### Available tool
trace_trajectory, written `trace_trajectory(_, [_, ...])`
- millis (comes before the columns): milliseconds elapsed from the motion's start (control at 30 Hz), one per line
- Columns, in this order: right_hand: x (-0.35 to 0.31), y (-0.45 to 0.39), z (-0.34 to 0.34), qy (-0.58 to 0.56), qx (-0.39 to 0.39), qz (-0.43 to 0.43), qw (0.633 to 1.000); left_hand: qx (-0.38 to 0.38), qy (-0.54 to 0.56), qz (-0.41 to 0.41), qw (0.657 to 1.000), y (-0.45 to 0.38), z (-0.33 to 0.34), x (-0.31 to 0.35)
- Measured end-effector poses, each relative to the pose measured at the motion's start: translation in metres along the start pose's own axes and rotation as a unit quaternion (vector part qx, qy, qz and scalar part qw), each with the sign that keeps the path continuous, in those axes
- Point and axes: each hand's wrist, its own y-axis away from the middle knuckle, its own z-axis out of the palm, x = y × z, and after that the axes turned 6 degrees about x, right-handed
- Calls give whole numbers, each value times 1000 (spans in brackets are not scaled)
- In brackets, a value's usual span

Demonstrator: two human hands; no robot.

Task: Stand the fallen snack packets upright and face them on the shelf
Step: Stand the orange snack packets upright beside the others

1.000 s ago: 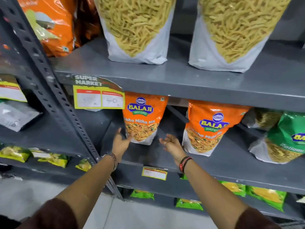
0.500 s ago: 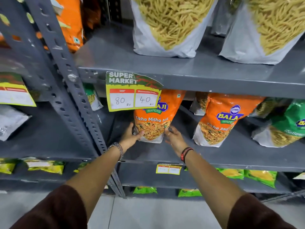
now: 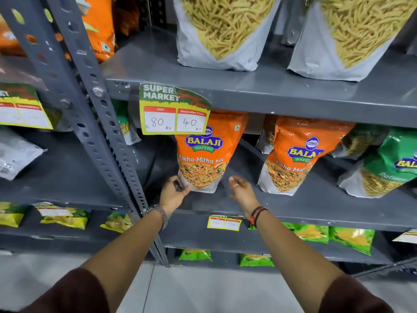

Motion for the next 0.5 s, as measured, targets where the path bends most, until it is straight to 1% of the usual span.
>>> trace_trajectory(67, [12, 2, -23, 7, 26, -4, 1000, 28, 24, -10, 999, 12, 10, -5])
trace_trajectory(167, [27, -3, -69, 52, 61, -28, 996, 62, 61, -73, 994, 32, 30, -3])
trace_trajectory(267, [34, -13, -120, 74, 105, -30, 991, 49, 52, -79, 994, 49, 66, 9])
trace_trajectory(400, [35, -27, -180, 72, 148, -18, 986, 28, 80, -78, 993, 70, 123, 33])
trace_trajectory(467, [34, -36, -200, 64, 146, -12, 987, 4, 92, -83, 992, 75, 151, 44])
trace_trajectory(500, [31, -41, -208, 53, 133, -10, 990, -13, 89, -82, 993, 76, 164, 51])
